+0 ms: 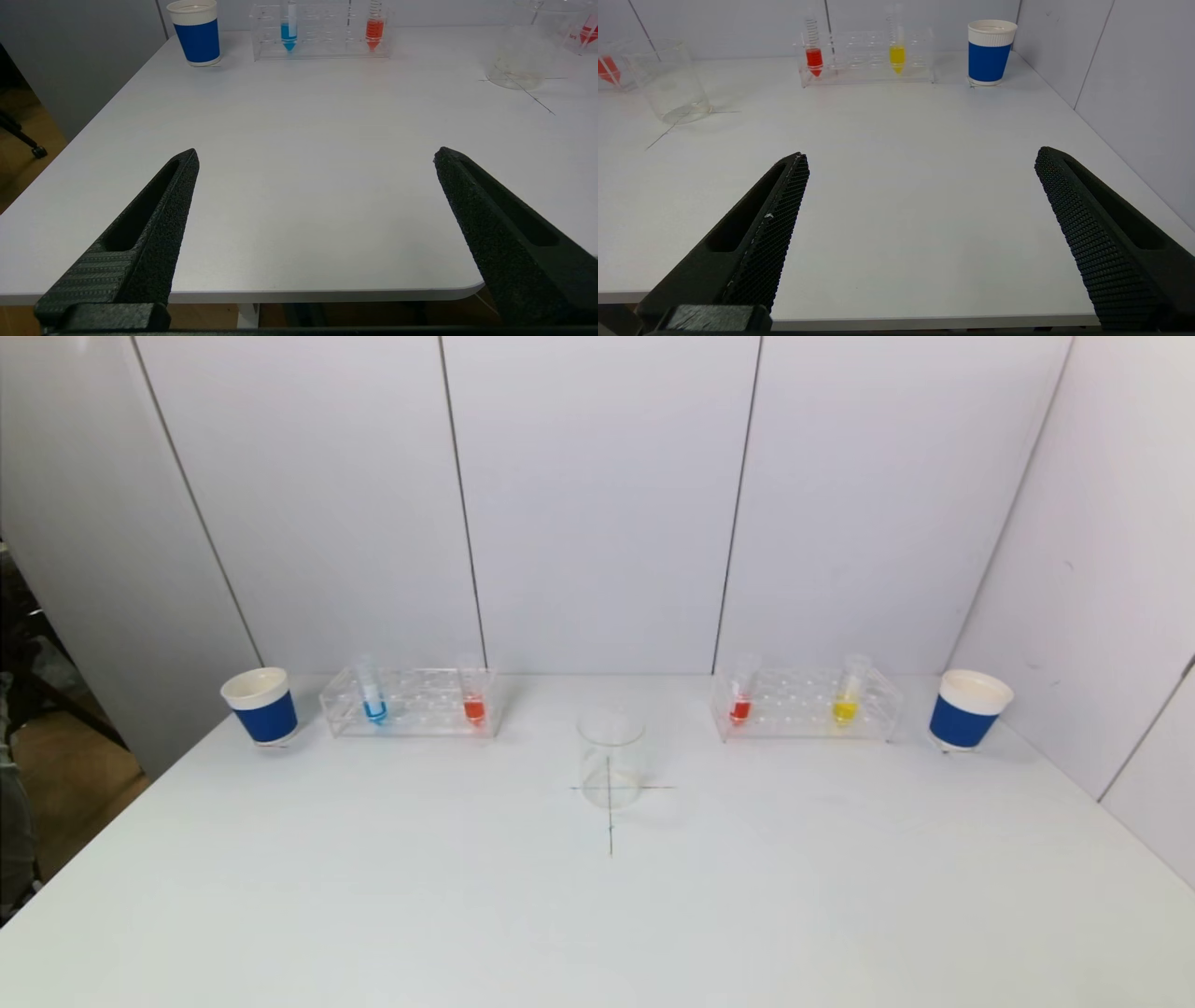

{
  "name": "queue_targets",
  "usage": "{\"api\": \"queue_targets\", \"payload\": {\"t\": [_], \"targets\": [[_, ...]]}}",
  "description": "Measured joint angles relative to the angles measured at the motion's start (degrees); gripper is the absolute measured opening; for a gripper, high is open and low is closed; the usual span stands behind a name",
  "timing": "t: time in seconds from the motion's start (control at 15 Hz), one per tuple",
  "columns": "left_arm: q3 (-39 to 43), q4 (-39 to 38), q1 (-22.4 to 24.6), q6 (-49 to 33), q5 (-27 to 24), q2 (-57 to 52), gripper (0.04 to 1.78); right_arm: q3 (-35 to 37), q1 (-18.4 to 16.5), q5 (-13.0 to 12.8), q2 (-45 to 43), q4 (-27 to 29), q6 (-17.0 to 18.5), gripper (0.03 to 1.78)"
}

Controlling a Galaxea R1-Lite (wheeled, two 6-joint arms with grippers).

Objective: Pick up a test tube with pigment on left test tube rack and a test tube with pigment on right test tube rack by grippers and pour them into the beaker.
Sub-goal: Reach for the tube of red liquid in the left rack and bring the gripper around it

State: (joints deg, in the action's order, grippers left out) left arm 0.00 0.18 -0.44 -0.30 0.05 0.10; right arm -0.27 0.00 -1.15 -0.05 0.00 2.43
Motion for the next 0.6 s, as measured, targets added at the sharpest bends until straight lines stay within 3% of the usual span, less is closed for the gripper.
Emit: {"api": "queue_targets", "payload": {"t": [0.6], "targets": [[0.0, -0.1, 0.0, 0.5, 0.0, 0.0, 1.76, 0.0, 0.0, 0.0, 0.0, 0.0, 0.0, 1.76]]}}
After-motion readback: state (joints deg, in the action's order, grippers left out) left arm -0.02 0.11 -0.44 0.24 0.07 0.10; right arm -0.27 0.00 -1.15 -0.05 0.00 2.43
